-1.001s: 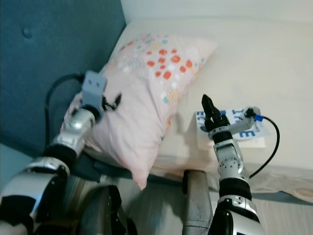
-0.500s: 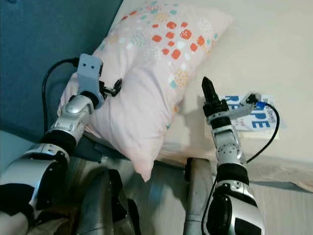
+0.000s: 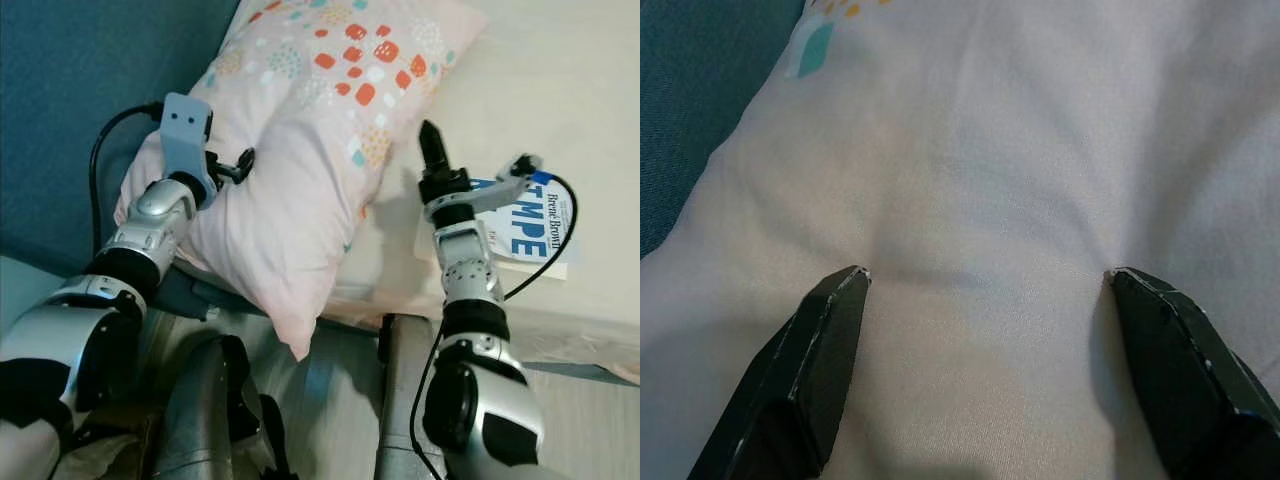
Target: Clean up the room
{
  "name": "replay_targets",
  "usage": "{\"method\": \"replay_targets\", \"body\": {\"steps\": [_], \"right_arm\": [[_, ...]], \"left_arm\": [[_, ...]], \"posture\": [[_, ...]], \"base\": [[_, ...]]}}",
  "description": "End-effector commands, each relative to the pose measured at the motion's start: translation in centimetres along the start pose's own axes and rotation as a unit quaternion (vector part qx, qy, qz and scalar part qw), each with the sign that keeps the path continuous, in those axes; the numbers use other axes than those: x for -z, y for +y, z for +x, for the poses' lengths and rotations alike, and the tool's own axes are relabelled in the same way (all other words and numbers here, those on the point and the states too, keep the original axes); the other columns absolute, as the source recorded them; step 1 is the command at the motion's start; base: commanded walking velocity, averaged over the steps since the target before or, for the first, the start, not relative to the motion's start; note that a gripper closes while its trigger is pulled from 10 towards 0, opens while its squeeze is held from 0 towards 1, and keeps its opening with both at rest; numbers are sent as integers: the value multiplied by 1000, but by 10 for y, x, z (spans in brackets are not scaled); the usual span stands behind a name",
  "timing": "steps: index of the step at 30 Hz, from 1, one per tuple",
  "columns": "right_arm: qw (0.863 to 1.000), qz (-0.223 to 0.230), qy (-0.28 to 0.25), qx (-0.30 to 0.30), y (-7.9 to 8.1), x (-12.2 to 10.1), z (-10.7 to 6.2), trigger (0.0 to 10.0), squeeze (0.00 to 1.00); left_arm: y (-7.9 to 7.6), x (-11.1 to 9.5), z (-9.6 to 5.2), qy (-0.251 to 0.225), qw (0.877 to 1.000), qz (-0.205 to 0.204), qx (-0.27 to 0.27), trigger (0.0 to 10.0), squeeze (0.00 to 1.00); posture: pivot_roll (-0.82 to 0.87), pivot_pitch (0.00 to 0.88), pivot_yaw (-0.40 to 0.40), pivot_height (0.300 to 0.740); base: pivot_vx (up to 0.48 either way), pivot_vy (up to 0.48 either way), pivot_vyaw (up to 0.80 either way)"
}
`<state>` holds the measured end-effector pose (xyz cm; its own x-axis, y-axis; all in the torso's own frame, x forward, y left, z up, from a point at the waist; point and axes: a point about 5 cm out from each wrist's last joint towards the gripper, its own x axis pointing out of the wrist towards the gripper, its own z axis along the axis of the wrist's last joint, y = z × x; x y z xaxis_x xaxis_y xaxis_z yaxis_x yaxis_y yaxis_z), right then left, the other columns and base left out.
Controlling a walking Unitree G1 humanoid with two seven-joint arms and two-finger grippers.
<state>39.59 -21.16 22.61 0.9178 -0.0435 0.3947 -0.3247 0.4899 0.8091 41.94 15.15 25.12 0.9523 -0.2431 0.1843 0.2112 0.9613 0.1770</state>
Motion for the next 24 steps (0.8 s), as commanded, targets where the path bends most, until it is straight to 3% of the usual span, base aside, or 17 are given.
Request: {"method": "replay_targets", "body": {"steps": [1,9,15,21,24], "right_arm": [[999,-2,-19,38,-9,-7,-2,10000,0],[997,-11,-16,80,-17,-16,3,10000,0],[995,-33,59,77,-16,2,6,10000,0],[994,-31,91,55,-9,11,9,10000,0],[993,-27,116,11,0,19,12,10000,0]], "left_arm": [[-5,22,-6,46,999,-1,16,10000,0],[-6,28,-12,29,999,-2,30,10000,0],[1,41,-24,20,1000,-19,13,10000,0],[6,50,-35,16,1000,-27,-1,10000,0],[7,59,-46,18,998,-50,-20,10000,0]], "posture": [[-97,601,28,547],[-70,598,20,547],[-39,599,17,547],[-29,598,10,547],[-14,596,9,547]], "base": [[0,0,0],[0,0,0],[0,0,0],[0,0,0],[0,0,0]]}}
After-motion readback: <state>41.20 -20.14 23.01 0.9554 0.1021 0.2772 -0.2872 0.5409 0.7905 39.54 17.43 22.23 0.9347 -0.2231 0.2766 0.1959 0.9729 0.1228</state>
